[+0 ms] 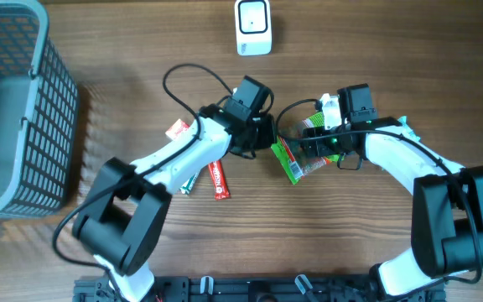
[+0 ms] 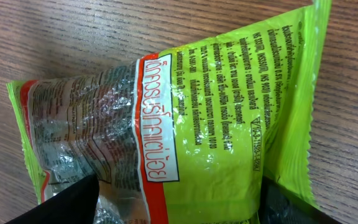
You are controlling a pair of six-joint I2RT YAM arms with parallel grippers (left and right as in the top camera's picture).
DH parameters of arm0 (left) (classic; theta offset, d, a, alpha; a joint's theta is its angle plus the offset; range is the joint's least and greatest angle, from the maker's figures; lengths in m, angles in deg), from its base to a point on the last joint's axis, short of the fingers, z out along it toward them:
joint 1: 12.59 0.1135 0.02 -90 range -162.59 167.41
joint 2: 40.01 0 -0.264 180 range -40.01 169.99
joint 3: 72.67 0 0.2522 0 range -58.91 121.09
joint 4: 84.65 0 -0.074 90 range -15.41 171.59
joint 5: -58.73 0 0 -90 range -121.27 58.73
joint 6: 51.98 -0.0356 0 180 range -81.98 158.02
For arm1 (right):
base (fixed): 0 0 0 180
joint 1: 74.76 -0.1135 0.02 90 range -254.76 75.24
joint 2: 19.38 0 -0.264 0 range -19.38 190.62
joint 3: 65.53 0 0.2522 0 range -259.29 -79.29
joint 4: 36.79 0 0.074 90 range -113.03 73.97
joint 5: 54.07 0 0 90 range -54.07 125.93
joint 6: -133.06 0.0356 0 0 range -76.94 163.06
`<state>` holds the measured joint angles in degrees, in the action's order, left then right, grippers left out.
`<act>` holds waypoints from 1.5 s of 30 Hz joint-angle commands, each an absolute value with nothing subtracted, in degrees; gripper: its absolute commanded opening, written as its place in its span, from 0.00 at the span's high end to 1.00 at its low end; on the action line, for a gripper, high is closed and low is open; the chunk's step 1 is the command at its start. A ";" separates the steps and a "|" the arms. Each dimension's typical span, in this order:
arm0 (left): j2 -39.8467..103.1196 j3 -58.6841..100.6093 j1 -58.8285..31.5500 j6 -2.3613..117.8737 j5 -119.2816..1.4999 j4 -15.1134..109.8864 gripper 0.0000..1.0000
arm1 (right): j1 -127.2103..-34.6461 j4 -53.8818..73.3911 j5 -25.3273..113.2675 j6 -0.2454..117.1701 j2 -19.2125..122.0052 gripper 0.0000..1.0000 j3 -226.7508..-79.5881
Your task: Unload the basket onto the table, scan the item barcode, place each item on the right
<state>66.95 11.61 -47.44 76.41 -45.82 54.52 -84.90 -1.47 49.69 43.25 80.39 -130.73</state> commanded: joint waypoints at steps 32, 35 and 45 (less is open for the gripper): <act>75.32 12.15 -50.52 75.91 -40.55 58.22 0.80 | -85.66 -2.02 57.10 47.29 86.38 0.44 -129.38; 75.32 12.15 -50.52 75.89 -40.55 58.19 0.80 | -85.57 -1.99 63.08 43.03 85.79 0.66 -129.84; 66.36 12.31 -48.58 75.71 -40.62 55.35 0.96 | -85.18 0.02 64.50 41.74 76.02 0.95 -130.56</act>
<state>73.85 12.31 -50.00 76.04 -40.73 55.86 -84.70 -0.55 61.23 42.92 79.43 -131.02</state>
